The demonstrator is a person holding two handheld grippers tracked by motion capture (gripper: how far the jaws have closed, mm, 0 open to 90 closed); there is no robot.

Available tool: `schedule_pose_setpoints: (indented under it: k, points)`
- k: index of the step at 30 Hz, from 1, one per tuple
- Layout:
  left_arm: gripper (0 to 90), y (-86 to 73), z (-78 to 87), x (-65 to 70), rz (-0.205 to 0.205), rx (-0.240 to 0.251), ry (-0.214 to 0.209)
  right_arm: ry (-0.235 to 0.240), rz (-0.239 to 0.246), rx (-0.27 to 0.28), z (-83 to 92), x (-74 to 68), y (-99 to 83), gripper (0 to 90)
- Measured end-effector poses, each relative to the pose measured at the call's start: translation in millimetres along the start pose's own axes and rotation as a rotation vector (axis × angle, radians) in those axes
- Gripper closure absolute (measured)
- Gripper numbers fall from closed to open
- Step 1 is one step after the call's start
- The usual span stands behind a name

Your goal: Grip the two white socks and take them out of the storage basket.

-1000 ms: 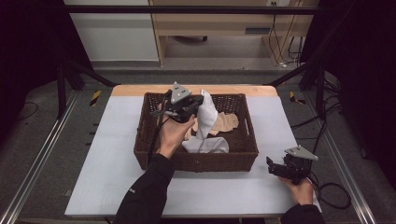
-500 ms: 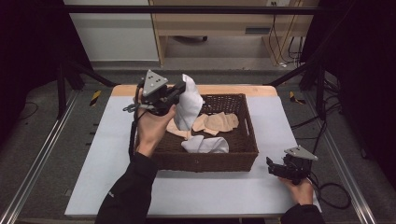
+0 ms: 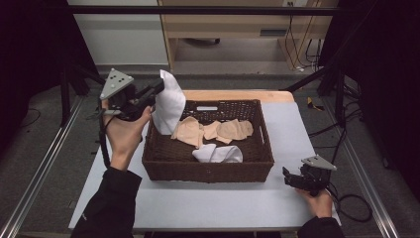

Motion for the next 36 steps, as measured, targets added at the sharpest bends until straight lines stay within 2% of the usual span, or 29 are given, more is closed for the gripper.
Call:
schedule_pose_setpoints:
  k: [10,16,20,26,28,29,30,36]
  points:
    - [87.9,2.5,40.3,-37.0,0.012,0.017,0.067,-0.002,0.005,-0.002,0.2,0.0,-0.5,9.8]
    - [87.9,-2.6,58.9,-58.0,0.047,0.033,0.096,-0.006,0.007,-0.006,-0.1,-0.1,-1.0,9.9]
    - [87.9,-10.8,67.1,-69.2,0.050,0.017,0.121,-0.006,0.007,-0.006,0.2,-0.2,-1.2,9.8]
    - [87.8,-40.4,73.2,-86.9,0.052,-0.035,0.172,-0.009,0.006,-0.007,0.6,-0.1,-1.4,9.8]
    - [87.8,-53.9,73.5,-92.9,0.069,-0.052,0.182,-0.007,0.006,-0.008,0.4,-0.3,-1.5,9.9]
    - [87.8,-68.5,73.0,-98.3,0.088,-0.074,0.189,-0.008,0.010,-0.007,0.1,-0.4,-1.6,9.8]
    - [87.8,-68.5,73.0,-98.3,0.088,-0.074,0.189,-0.008,0.010,-0.007,0.1,-0.4,-1.6,9.8]
    - [87.8,-117.9,70.4,-107.5,0.133,-0.158,0.196,-0.012,0.011,-0.011,0.2,-0.4,-2.0,9.9]
Point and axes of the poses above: each handheld gripper's, and its own axes: z roughly backward along the jaws, y roughly out of its top, x roughly to its right, the point moved 6 cm from there along -z, roughly forward along the jaws, and after that the axes turned 5 degrees about -z, right-handed, at the moved point
